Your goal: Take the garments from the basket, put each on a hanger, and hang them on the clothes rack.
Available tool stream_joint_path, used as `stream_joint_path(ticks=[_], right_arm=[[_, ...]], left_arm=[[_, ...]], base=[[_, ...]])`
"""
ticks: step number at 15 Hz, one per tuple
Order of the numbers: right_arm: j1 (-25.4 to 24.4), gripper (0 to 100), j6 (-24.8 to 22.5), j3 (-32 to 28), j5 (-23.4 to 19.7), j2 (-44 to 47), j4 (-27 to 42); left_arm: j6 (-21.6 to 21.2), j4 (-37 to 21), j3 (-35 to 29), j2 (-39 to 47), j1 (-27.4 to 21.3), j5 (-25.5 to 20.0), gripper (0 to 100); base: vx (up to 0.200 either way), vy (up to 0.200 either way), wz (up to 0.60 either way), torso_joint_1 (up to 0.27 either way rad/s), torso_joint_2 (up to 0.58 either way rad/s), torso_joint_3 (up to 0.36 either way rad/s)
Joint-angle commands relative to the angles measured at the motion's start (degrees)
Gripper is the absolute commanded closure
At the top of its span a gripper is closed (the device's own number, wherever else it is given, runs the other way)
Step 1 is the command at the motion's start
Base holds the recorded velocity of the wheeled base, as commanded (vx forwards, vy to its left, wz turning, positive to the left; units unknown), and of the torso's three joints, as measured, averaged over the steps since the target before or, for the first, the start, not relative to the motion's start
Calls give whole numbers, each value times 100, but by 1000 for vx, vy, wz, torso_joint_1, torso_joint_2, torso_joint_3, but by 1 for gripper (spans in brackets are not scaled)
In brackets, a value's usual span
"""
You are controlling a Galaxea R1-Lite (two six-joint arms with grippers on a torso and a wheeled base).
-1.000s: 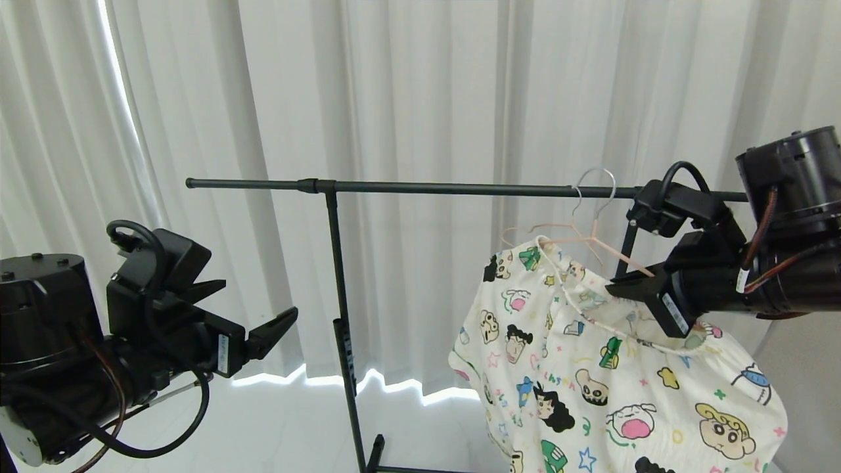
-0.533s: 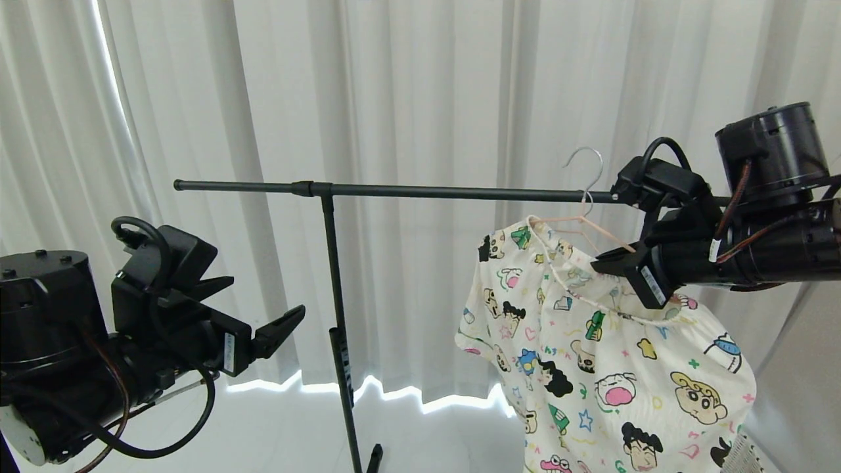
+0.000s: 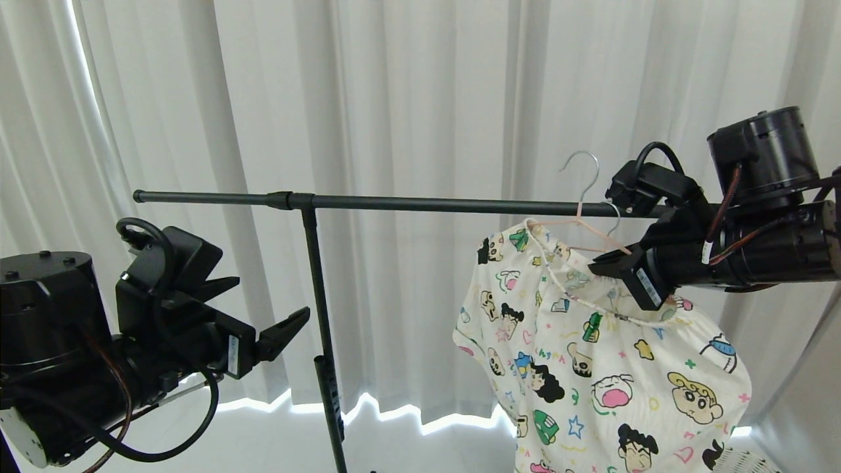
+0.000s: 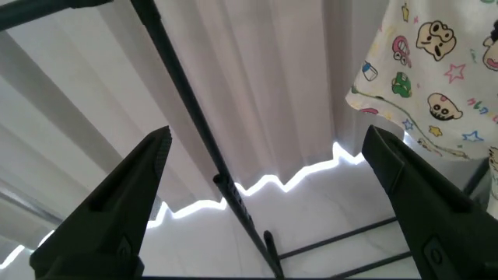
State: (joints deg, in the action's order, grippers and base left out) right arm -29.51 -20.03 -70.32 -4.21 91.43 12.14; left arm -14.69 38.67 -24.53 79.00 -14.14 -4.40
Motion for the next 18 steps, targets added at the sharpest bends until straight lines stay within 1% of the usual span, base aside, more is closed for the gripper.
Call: stream_joint_path(ticks=[1,3,4,8,10,12,15,16,17,18], right_arm=[[-72,100,-1,27,-1,6,7],[-160,100,-1,27,-1,59,-1],[-195,100,-1,27,-1,86,-1],[-204,100,17,-17,-1,314,-19],[-213,100,8,88,-10,376,-1],[-213,100,34,97,-10,543,-28],[-169,100,157,-167,-1,964,-116],[-116,100,166,-237,-1,1096,-116],[-72,100,166,-263,25,1167,-116],[-63,100,192,-272,139,1237,-116]], left_arm=[[1,0,1,2,-1,1,0],[-34,0,9,2,-1,1,0],[-131,0,9,-7,-1,1,0],[-166,0,1,-112,-1,-8,0],[-262,0,1,-130,-10,-17,0],[-262,0,1,-148,-45,-17,0],[-254,9,1,-148,-106,-26,0],[-254,0,18,-148,-203,-26,0],[-245,9,45,-165,-282,-26,0],[-245,9,71,-174,-344,-26,0]], base=[[200,0,0,-2,12,2],[200,0,0,2,0,2],[200,0,0,7,-2,7],[0,0,0,0,0,0],[0,0,0,0,0,0],[0,0,0,0,0,0],[0,0,0,0,0,0],[0,0,0,0,0,0],[0,0,0,0,0,0],[0,0,0,0,0,0]])
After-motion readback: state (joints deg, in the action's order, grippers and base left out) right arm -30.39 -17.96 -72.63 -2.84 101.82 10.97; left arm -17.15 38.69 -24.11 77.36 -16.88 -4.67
